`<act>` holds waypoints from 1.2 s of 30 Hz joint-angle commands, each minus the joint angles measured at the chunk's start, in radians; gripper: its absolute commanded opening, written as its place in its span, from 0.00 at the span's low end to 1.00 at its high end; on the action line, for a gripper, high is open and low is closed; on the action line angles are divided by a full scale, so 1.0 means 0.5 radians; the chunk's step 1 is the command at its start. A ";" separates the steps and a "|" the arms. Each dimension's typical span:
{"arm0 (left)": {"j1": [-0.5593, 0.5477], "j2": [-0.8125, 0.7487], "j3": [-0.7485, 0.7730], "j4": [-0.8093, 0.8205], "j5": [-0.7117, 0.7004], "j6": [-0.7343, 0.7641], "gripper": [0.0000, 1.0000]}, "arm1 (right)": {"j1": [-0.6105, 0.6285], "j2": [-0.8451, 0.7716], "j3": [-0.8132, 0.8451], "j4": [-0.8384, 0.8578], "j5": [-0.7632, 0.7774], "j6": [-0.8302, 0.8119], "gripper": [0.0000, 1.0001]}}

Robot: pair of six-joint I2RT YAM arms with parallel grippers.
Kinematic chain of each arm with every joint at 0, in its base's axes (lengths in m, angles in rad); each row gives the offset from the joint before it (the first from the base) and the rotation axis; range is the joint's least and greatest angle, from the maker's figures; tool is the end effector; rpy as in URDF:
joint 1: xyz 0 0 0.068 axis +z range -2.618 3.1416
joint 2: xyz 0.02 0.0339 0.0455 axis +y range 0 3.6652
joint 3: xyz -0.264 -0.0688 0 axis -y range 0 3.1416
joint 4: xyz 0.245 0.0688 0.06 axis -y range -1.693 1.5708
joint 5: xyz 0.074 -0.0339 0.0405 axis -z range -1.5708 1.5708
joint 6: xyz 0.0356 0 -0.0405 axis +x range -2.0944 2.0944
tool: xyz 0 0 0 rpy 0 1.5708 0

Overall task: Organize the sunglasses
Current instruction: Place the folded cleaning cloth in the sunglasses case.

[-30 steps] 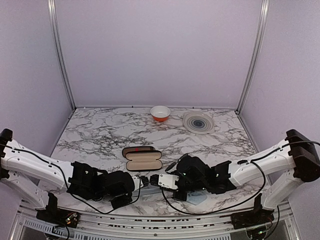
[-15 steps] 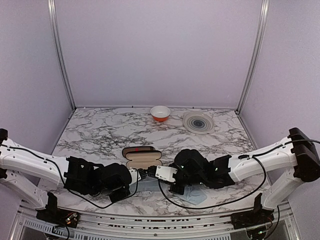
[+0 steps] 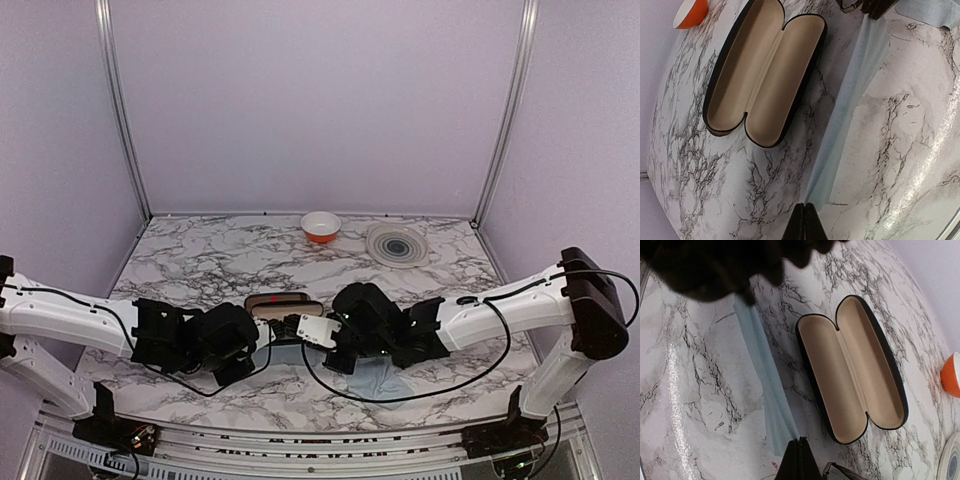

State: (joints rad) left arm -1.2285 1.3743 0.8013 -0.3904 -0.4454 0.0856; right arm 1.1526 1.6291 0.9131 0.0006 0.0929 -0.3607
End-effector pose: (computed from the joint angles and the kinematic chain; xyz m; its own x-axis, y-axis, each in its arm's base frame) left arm 0.1042 -0.2468 0.2029 -0.2090 0.8164 -0.5384 0.7883 0.4664 0.4013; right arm 0.1420 0.3114 0.1897 0.0619 -0.7261 -0.6848 -0.9187 0.2267 -0.3233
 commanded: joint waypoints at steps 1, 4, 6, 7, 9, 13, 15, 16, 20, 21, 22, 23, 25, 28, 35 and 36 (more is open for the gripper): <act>0.046 0.020 0.036 0.051 0.011 0.092 0.00 | -0.030 0.077 0.082 -0.028 0.015 -0.034 0.00; 0.086 0.051 0.035 0.090 0.021 0.125 0.00 | -0.045 0.108 0.096 -0.013 0.017 -0.038 0.00; 0.107 0.078 0.039 0.114 0.022 0.153 0.00 | -0.056 0.129 0.112 -0.015 0.024 -0.041 0.00; 0.119 0.091 0.041 0.126 0.023 0.164 0.00 | -0.061 0.138 0.115 -0.016 0.030 -0.040 0.00; 0.145 0.113 0.048 0.155 0.035 0.183 0.00 | -0.075 0.160 0.131 -0.016 0.038 -0.044 0.00; 0.188 0.162 0.064 0.210 0.058 0.224 0.00 | -0.100 0.201 0.157 -0.028 0.063 -0.052 0.00; 0.207 0.188 0.079 0.222 0.063 0.235 0.00 | -0.108 0.217 0.167 -0.030 0.076 -0.052 0.00; 0.217 0.202 0.086 0.230 0.070 0.243 0.00 | -0.116 0.224 0.172 -0.031 0.087 -0.055 0.00; 0.249 0.248 0.123 0.263 0.075 0.274 0.00 | -0.140 0.244 0.180 -0.020 0.104 -0.053 0.00; 0.260 0.259 0.134 0.270 0.079 0.279 0.00 | -0.146 0.249 0.186 -0.019 0.111 -0.055 0.00; 0.270 0.272 0.145 0.276 0.084 0.289 0.00 | -0.148 0.258 0.194 -0.022 0.120 -0.060 0.00; 0.281 0.285 0.155 0.282 0.089 0.296 0.00 | -0.155 0.264 0.201 -0.023 0.126 -0.065 0.00; 0.294 0.314 0.171 0.293 0.086 0.311 0.00 | -0.163 0.280 0.212 -0.028 0.127 -0.070 0.00; 0.315 0.355 0.204 0.299 0.066 0.326 0.00 | -0.176 0.298 0.228 -0.027 0.141 -0.076 0.00; 0.348 0.442 0.255 0.315 0.042 0.355 0.00 | -0.199 0.349 0.277 -0.045 0.189 -0.103 0.00; 0.350 0.449 0.261 0.317 0.038 0.358 0.00 | -0.199 0.358 0.289 -0.050 0.200 -0.108 0.00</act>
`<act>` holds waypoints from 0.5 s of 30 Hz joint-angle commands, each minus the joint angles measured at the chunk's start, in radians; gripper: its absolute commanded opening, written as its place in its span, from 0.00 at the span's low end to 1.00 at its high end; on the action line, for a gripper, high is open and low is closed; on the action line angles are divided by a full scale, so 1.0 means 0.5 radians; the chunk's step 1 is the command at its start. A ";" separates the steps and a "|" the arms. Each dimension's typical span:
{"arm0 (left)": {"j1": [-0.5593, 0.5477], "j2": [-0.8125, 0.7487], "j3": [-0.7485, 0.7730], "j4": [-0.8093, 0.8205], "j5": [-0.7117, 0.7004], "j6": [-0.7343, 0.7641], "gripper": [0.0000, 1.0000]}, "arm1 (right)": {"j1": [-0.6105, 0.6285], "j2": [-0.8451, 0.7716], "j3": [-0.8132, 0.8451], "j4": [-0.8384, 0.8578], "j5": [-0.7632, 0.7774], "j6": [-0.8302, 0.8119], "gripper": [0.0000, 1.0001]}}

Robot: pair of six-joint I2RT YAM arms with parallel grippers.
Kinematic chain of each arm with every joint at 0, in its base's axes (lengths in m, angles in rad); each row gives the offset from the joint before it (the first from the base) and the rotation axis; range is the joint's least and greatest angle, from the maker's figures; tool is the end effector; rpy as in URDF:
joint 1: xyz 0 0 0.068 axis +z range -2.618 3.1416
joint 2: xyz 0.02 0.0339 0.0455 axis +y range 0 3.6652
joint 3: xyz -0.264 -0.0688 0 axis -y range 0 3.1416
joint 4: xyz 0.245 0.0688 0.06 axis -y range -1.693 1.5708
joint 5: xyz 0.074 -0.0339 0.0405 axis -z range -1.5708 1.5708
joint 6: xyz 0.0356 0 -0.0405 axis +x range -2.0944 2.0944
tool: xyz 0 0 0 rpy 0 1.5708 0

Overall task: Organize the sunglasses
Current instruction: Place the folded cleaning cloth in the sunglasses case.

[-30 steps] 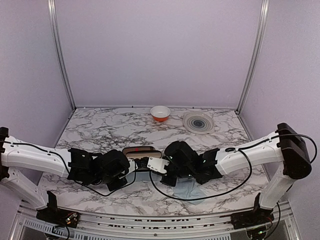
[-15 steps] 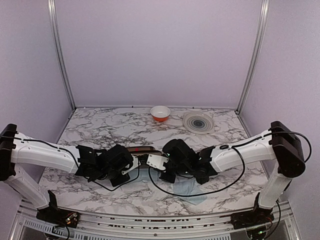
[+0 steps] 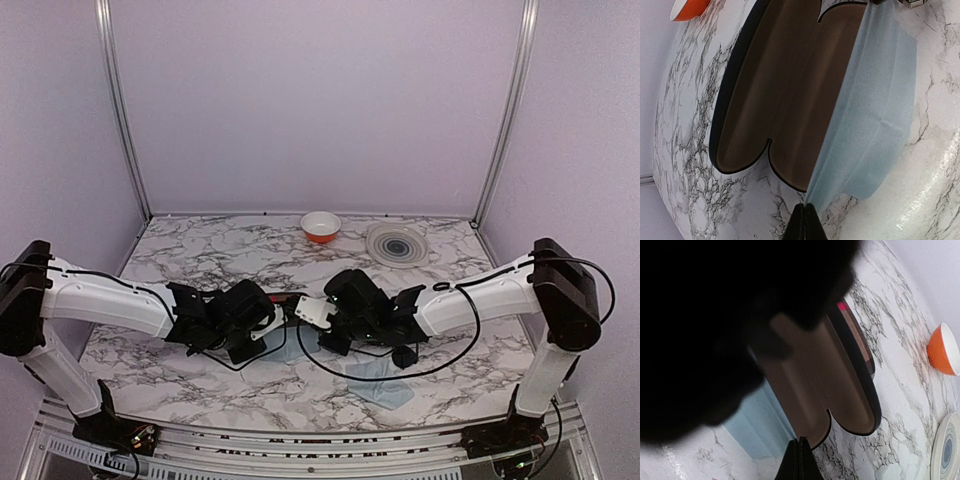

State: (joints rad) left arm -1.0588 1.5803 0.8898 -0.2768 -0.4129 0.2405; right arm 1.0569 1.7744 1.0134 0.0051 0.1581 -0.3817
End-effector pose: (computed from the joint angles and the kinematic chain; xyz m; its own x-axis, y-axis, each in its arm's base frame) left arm 0.1644 -0.2633 0.1799 -0.2281 0.8513 -0.4725 0.7632 0.4577 0.4561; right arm 0.1876 0.3209 0.1717 -0.0136 -0.7723 -0.6351 -0.8714 0.3206 -0.3713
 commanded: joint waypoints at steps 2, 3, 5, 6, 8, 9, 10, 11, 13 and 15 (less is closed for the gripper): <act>0.016 0.054 0.091 0.094 -0.033 0.052 0.00 | -0.012 0.087 0.103 -0.063 0.078 -0.071 0.00; 0.019 0.062 0.096 0.096 -0.042 0.055 0.00 | -0.014 0.092 0.108 -0.061 0.077 -0.073 0.00; 0.024 0.079 0.102 0.096 -0.065 0.059 0.00 | -0.018 0.105 0.121 -0.059 0.076 -0.068 0.00; 0.025 0.086 0.106 0.096 -0.075 0.062 0.00 | -0.018 0.110 0.125 -0.059 0.077 -0.067 0.00; 0.030 0.098 0.114 0.095 -0.082 0.065 0.00 | -0.022 0.122 0.140 -0.061 0.088 -0.062 0.00; 0.033 0.101 0.118 0.096 -0.085 0.067 0.00 | -0.023 0.126 0.146 -0.062 0.090 -0.062 0.00; 0.035 0.102 0.122 0.097 -0.088 0.065 0.00 | -0.026 0.127 0.153 -0.060 0.092 -0.062 0.00; 0.039 0.102 0.125 0.102 -0.086 0.065 0.00 | -0.027 0.129 0.157 -0.061 0.098 -0.061 0.00; 0.042 0.101 0.131 0.107 -0.092 0.065 0.00 | -0.030 0.133 0.169 -0.065 0.106 -0.061 0.00; 0.044 0.101 0.132 0.114 -0.101 0.065 0.00 | -0.033 0.141 0.176 -0.067 0.113 -0.060 0.00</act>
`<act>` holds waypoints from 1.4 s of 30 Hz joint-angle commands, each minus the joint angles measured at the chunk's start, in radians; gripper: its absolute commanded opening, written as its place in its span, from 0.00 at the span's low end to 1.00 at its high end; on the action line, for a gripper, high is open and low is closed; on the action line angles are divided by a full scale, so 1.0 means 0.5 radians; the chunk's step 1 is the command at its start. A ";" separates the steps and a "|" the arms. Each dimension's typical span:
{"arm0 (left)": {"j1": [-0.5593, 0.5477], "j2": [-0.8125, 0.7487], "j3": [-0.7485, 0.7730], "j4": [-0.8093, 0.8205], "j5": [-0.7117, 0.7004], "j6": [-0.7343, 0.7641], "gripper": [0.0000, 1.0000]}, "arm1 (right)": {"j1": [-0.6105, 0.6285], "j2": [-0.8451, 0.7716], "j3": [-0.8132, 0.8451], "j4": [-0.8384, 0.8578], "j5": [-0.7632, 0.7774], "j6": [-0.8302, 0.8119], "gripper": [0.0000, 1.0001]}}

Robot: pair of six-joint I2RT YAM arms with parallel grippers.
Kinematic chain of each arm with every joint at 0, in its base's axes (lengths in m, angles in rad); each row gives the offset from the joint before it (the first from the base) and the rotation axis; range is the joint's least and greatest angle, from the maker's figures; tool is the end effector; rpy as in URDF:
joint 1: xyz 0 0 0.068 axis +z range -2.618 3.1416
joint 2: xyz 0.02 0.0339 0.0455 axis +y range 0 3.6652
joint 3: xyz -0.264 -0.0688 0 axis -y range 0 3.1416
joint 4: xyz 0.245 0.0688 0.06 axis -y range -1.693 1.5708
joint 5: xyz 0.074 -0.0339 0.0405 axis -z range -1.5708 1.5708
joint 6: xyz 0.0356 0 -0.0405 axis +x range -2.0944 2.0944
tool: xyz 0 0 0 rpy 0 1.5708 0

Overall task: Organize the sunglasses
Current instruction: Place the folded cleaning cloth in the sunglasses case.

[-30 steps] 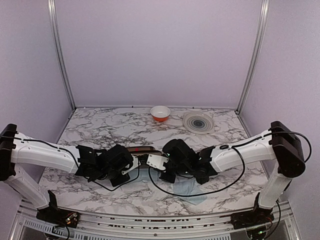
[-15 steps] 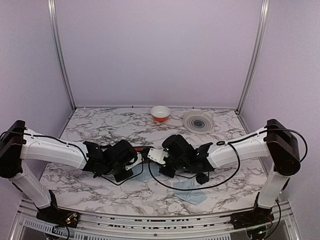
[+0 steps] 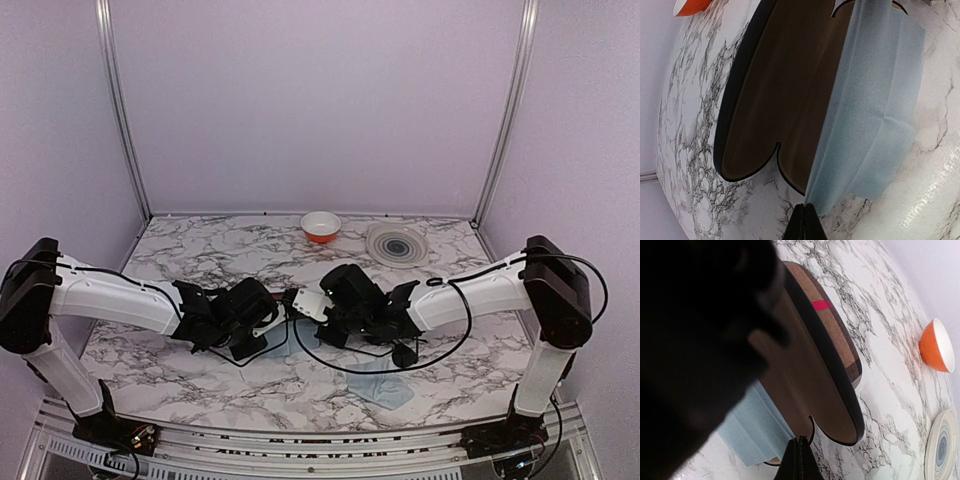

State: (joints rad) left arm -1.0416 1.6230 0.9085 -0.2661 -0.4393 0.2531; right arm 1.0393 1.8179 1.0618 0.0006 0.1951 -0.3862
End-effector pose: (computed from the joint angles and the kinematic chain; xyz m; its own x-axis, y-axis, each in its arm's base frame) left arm 0.1732 -0.2662 0.1737 -0.2404 0.8599 -0.4503 0.7457 0.4606 0.4815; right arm 0.2002 0.3269 0.1704 -0.0303 -0.7806 -0.6242 -0.8480 0.3506 -0.3973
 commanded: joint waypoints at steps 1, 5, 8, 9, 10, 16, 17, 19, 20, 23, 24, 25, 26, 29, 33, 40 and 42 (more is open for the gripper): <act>0.012 0.017 0.094 0.098 -0.055 0.038 0.00 | 0.001 0.061 0.084 -0.060 0.039 -0.050 0.00; 0.025 0.031 0.100 0.113 -0.070 0.031 0.00 | 0.002 0.084 0.105 -0.069 0.039 -0.050 0.00; 0.027 0.039 0.104 0.127 -0.083 0.028 0.00 | -0.002 0.096 0.115 -0.072 0.048 -0.051 0.00; 0.029 0.045 0.104 0.133 -0.093 0.030 0.00 | -0.002 0.101 0.122 -0.071 0.050 -0.050 0.00; 0.031 0.053 0.109 0.141 -0.112 0.031 0.00 | -0.003 0.105 0.126 -0.070 0.053 -0.049 0.00; 0.037 0.110 0.158 0.158 -0.159 0.065 0.00 | -0.005 0.145 0.160 -0.089 0.069 -0.054 0.00; 0.040 0.121 0.166 0.161 -0.161 0.070 0.00 | -0.005 0.152 0.162 -0.088 0.073 -0.054 0.00; 0.045 0.143 0.181 0.162 -0.167 0.083 0.00 | -0.005 0.161 0.163 -0.093 0.078 -0.054 0.00; 0.050 0.153 0.187 0.162 -0.163 0.086 0.00 | -0.005 0.166 0.165 -0.096 0.081 -0.056 0.00; 0.052 0.171 0.198 0.166 -0.140 0.087 0.00 | -0.005 0.177 0.171 -0.099 0.082 -0.051 0.00; 0.054 0.177 0.201 0.168 -0.132 0.086 0.00 | -0.005 0.173 0.174 -0.104 0.076 -0.050 0.00; 0.054 0.178 0.204 0.168 -0.131 0.084 0.00 | -0.005 0.167 0.175 -0.108 0.063 -0.046 0.00; 0.053 0.181 0.205 0.171 -0.131 0.083 0.00 | -0.007 0.160 0.175 -0.107 0.034 -0.042 0.00; 0.055 0.189 0.205 0.195 -0.131 0.086 0.00 | -0.011 0.120 0.154 -0.084 -0.099 -0.028 0.00; 0.063 0.203 0.205 0.252 -0.124 0.083 0.00 | -0.025 0.116 0.163 -0.084 -0.198 0.016 0.00; 0.098 0.255 0.243 0.307 -0.149 0.055 0.00 | -0.037 0.146 0.185 -0.089 -0.280 0.072 0.03; 0.115 0.280 0.259 0.311 -0.151 0.034 0.00 | -0.038 0.156 0.189 -0.097 -0.296 0.081 0.04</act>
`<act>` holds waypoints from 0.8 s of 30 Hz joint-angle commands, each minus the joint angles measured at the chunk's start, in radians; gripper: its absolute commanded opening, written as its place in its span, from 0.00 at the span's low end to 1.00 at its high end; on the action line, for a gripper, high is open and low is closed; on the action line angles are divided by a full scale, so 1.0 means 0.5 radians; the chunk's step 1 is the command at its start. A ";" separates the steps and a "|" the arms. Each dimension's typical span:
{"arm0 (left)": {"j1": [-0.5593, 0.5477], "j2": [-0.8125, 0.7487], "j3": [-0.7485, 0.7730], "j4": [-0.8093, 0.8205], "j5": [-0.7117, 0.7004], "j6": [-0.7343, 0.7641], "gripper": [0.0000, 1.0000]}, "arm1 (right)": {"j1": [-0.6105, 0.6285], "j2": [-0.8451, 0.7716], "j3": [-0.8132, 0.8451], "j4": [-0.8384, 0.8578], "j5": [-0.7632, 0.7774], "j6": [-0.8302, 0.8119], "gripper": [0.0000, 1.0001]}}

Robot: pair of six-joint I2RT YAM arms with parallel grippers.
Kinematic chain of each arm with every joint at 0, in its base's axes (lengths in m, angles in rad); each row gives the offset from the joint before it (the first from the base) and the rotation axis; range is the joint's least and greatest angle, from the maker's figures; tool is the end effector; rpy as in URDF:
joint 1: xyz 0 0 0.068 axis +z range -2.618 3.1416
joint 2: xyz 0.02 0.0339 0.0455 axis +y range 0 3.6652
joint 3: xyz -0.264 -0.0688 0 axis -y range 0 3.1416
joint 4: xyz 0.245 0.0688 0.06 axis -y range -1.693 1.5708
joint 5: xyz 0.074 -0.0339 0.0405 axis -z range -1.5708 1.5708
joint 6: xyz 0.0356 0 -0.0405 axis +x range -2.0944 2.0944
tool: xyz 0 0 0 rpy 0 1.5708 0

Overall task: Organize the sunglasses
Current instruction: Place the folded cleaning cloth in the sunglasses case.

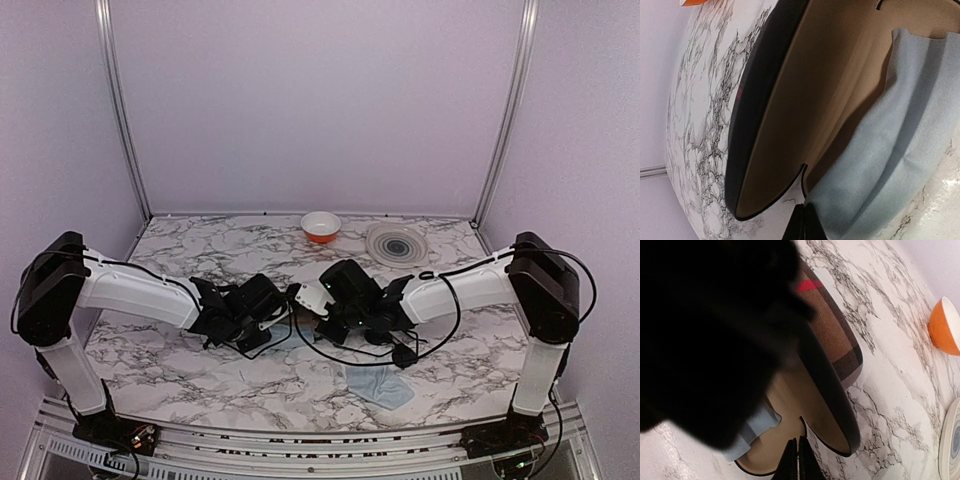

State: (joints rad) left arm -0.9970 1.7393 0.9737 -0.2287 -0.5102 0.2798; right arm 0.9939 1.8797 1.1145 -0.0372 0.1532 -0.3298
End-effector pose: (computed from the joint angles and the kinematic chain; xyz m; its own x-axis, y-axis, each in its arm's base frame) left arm 0.1990 -0.2759 0.1592 -0.2749 0.8693 -0.4108 0.6912 0.4757 0.5440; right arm 0.2197 0.3276 0.1601 -0.1215 -0.7735 -0.6220 -0.8560 0.3989 -0.3289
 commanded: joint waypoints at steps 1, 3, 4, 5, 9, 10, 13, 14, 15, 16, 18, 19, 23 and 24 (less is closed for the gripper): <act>0.030 0.060 0.136 0.236 -0.012 -0.031 0.00 | 0.052 0.036 0.087 -0.025 -0.216 -0.028 0.04; 0.040 0.084 0.150 0.236 -0.017 -0.056 0.00 | 0.052 0.045 0.093 -0.029 -0.220 -0.021 0.04; 0.044 0.093 0.156 0.234 -0.014 -0.066 0.00 | 0.051 0.046 0.096 -0.032 -0.222 -0.019 0.04; 0.049 0.108 0.164 0.230 -0.014 -0.076 0.00 | 0.052 0.047 0.103 -0.040 -0.223 -0.017 0.04; 0.060 0.157 0.195 0.198 -0.016 -0.105 0.00 | 0.052 0.055 0.109 -0.047 -0.217 -0.022 0.05; 0.061 0.165 0.199 0.194 -0.018 -0.122 0.00 | 0.052 0.054 0.112 -0.048 -0.210 -0.022 0.05; 0.074 0.182 0.215 0.188 -0.025 -0.184 0.00 | 0.051 0.048 0.111 -0.045 -0.181 -0.010 0.05; 0.084 0.188 0.225 0.184 -0.031 -0.216 0.00 | 0.047 0.044 0.109 -0.045 -0.173 -0.003 0.06; 0.095 0.196 0.237 0.171 -0.032 -0.247 0.00 | 0.044 0.037 0.109 -0.044 -0.172 0.006 0.06; 0.110 0.201 0.249 0.157 -0.040 -0.279 0.00 | 0.039 0.028 0.106 -0.042 -0.171 0.012 0.06; 0.129 0.213 0.272 0.130 -0.047 -0.336 0.00 | 0.032 0.008 0.102 -0.042 -0.174 0.028 0.06; 0.134 0.216 0.278 0.121 -0.049 -0.355 0.00 | 0.032 0.002 0.101 -0.044 -0.175 0.032 0.07; 0.145 0.248 0.293 0.072 -0.050 -0.430 0.00 | 0.031 -0.022 0.090 -0.065 -0.168 0.039 0.07; 0.147 0.260 0.300 0.053 -0.041 -0.448 0.00 | 0.031 -0.029 0.085 -0.067 -0.166 0.042 0.07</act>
State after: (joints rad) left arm -0.9276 1.8408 1.1011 -0.1974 -0.5247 0.1165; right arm 1.0016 1.8896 1.1309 -0.0658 0.0929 -0.3008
